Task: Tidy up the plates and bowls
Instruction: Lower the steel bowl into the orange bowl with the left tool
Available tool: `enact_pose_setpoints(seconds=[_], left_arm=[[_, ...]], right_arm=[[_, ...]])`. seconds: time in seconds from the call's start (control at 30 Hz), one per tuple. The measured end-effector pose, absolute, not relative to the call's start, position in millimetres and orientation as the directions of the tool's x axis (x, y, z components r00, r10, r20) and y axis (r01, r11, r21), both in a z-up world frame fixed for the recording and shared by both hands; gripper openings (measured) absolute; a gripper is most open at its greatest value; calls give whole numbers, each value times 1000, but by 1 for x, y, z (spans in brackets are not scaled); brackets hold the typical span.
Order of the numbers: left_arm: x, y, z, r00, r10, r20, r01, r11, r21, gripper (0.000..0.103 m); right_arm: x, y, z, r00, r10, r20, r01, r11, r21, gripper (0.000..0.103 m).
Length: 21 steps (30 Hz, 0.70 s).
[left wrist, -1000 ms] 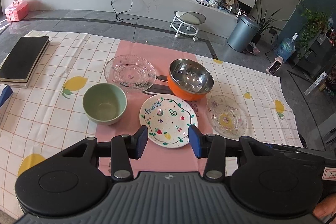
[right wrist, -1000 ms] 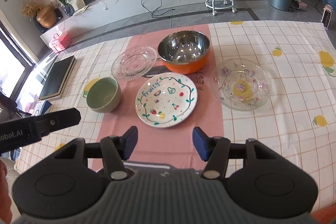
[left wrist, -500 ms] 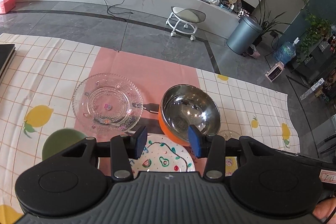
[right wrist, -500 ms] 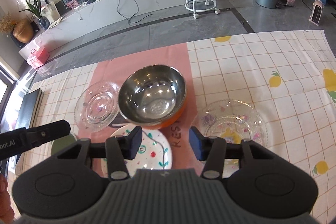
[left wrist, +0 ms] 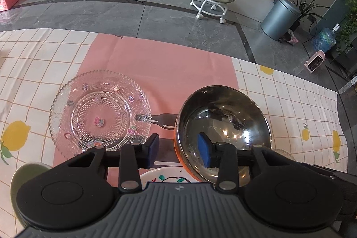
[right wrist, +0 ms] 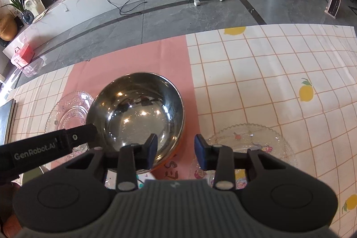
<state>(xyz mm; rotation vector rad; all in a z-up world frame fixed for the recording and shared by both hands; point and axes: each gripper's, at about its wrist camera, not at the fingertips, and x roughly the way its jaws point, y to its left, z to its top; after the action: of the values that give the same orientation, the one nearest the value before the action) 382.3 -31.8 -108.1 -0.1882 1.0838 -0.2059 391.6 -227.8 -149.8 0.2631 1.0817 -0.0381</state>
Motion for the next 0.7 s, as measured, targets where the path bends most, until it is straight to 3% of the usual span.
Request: enact_pose_setpoints(seconds=[0.2,0.4,0.7], left_arm=[[392,-36,-122,424,-246,-871,43,967,-253,35],[394,-37,-125,409,-244,-879,29,966,-255,12],[386,-39,-111,407,-220,-887,28,973,-228,9]], right_arm=[[402,-231,-164,430,124,-894,202,952,229,27],[407,-231,-169,414,135,-900,226,943,246,18],[399,-227,-157,414,124,-902,230,944,236,16]])
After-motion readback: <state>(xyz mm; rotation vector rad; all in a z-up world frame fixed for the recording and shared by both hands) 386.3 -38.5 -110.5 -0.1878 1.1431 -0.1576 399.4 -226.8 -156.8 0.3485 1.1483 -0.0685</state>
